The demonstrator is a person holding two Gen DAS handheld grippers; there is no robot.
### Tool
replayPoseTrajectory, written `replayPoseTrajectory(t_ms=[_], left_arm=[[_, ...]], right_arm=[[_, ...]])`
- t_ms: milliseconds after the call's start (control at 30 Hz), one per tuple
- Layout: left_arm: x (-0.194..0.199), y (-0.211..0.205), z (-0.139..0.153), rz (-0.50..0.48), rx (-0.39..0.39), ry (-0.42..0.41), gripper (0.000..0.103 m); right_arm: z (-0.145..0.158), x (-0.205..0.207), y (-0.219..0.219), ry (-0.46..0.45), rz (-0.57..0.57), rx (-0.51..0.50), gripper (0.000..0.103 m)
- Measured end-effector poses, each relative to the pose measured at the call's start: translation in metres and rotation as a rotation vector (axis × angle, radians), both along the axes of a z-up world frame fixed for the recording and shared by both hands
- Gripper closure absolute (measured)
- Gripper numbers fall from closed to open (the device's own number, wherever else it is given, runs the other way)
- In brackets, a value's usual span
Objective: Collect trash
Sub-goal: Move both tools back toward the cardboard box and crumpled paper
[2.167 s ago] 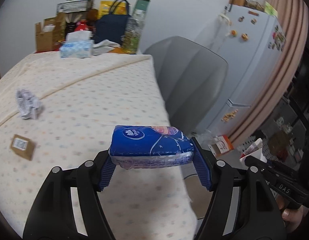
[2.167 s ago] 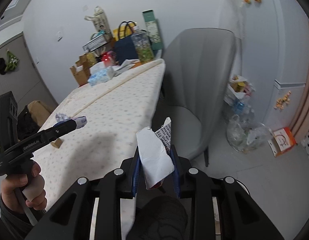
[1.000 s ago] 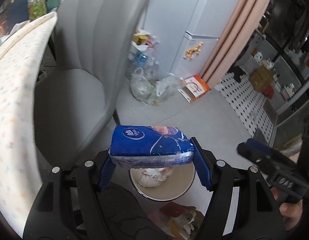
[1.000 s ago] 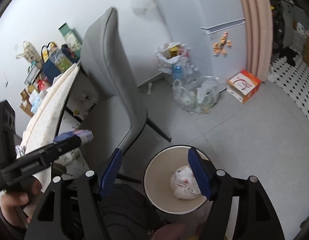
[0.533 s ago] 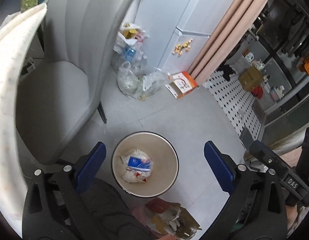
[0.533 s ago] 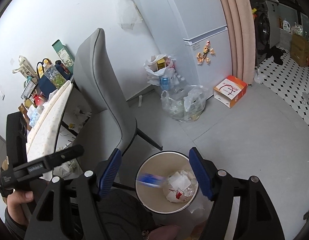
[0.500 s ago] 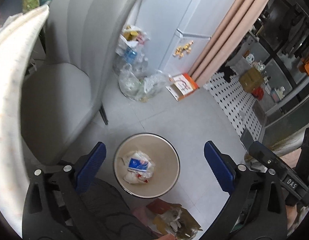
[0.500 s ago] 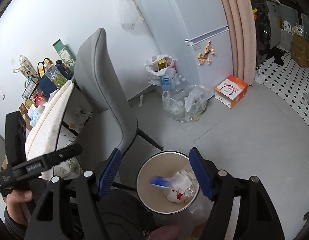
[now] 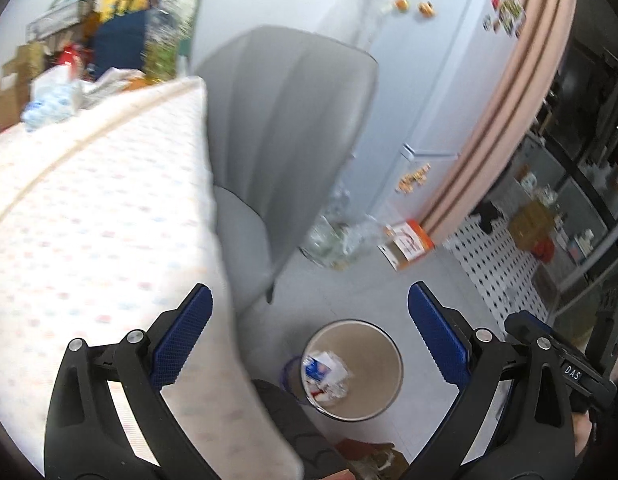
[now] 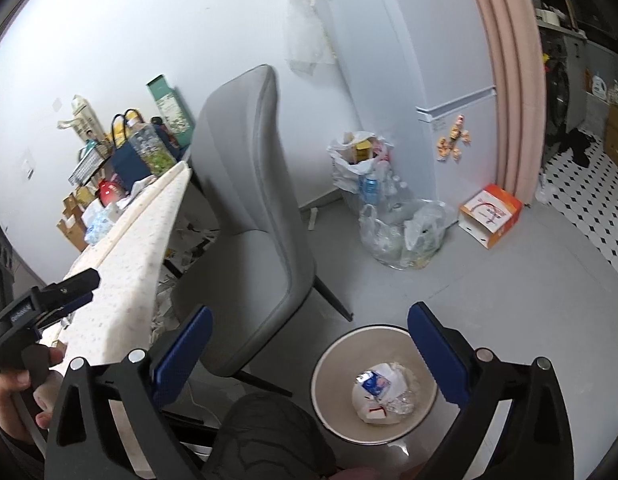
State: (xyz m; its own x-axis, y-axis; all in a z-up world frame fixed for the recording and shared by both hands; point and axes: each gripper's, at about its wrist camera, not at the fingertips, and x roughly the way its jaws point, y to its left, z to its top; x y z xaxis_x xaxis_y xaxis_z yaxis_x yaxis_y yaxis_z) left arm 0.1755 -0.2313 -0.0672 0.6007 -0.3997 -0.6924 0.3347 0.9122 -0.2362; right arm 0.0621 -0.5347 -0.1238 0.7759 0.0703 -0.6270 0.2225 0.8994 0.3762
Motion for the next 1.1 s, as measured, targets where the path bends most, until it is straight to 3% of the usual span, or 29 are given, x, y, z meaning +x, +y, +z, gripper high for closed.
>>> replayPoseTrajectory(t_ms=[433,767,1100], left_arm=[[-0.016,0.119,0.024,0.212,-0.033,-0.078,0.006],[-0.038,0.203,0.021,0.352,-0.009,-0.107,0.006],[-0.055,0.275,0.005,0.485,-0.005,-0.081,0.006]], right_arm=[[0.029,0.027,0.090,-0.031,0.170,-0.041,0.007],[0.052,0.049,0.172,-0.057,0.316,-0.079,0.007],[0.056,0.066,0.249,-0.051,0.461,-0.119,0.007]])
